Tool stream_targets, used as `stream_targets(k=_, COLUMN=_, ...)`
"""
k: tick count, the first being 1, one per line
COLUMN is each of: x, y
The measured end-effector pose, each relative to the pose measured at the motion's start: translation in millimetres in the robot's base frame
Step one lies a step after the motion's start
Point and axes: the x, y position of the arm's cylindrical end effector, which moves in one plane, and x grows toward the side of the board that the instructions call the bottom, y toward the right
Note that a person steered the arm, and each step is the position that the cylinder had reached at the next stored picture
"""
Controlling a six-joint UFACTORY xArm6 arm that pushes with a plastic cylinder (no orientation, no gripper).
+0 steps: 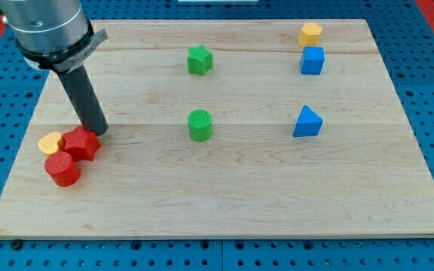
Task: Place the arm to the right of the hexagon
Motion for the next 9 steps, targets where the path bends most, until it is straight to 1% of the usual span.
stream_targets(k=1, x=-1.8, y=11.7)
stream_targets(k=2, x=-51.4, y=81.4)
stream_targets(k=3, x=-77.5, y=153.3)
stream_targets(k=4, x=-82.8, y=228.9)
stream_targets(k=5, x=-98.9, y=248.5)
stream_targets(k=6, x=-103.9, y=282.2)
stream_targets(k=7, x=-103.8, y=371.8)
stream_targets(k=8, x=-136.3, y=433.1)
stream_targets(k=9, x=-164.1, y=409.9)
